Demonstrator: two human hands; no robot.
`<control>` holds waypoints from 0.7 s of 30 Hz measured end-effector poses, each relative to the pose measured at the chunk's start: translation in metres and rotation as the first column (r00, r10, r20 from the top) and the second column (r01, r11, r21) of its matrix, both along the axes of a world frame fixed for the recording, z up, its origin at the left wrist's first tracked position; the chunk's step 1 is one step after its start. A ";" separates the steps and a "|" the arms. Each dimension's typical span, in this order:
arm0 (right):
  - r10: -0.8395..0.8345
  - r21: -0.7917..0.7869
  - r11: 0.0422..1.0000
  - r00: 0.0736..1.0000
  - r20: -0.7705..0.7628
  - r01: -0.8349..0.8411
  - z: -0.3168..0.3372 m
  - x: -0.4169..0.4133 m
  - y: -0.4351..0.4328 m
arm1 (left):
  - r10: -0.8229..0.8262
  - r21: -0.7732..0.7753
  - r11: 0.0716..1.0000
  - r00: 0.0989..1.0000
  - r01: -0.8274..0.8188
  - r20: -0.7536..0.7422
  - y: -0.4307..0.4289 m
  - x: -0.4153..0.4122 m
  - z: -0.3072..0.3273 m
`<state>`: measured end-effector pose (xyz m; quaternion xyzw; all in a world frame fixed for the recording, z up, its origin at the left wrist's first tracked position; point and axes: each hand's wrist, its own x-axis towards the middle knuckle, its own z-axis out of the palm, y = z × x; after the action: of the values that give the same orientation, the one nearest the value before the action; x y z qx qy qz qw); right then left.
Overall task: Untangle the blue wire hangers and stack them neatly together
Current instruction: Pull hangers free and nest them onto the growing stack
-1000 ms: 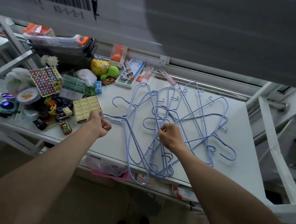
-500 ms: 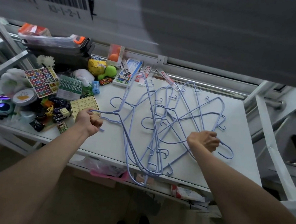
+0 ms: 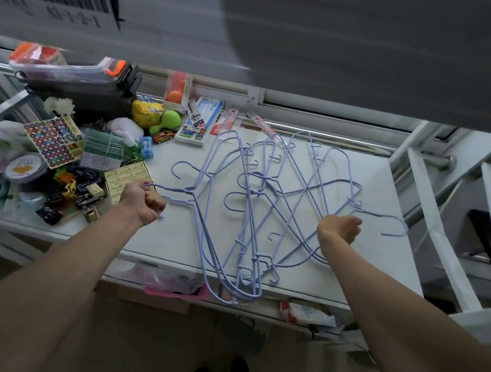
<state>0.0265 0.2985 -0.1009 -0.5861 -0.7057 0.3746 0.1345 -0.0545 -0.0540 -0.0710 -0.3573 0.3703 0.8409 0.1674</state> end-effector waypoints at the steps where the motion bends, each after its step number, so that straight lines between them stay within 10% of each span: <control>1: -0.026 -0.036 0.999 0.995 -0.093 0.023 0.001 -0.002 0.000 | 0.001 -0.001 1.000 1.000 -0.001 0.004 -0.001 0.000 0.000; 11: 0.065 -0.112 0.981 0.808 -0.585 -0.160 0.058 -0.028 0.020 | -0.008 0.008 1.000 0.999 0.007 0.032 0.026 -0.002 -0.001; 16: 0.339 0.196 0.941 0.802 -0.491 -0.277 0.082 -0.043 0.003 | 0.042 0.016 0.999 0.999 -0.042 0.030 0.046 0.002 -0.003; 21: 0.677 0.422 0.697 0.726 -0.119 -0.580 0.084 -0.033 -0.042 | 0.053 -0.021 0.998 0.998 -0.053 0.023 0.063 0.004 0.002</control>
<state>-0.0069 0.2564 -0.0167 -0.2163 -0.8951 0.3383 0.1939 -0.0505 0.0091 -0.0687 -0.3786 0.3670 0.8371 0.1458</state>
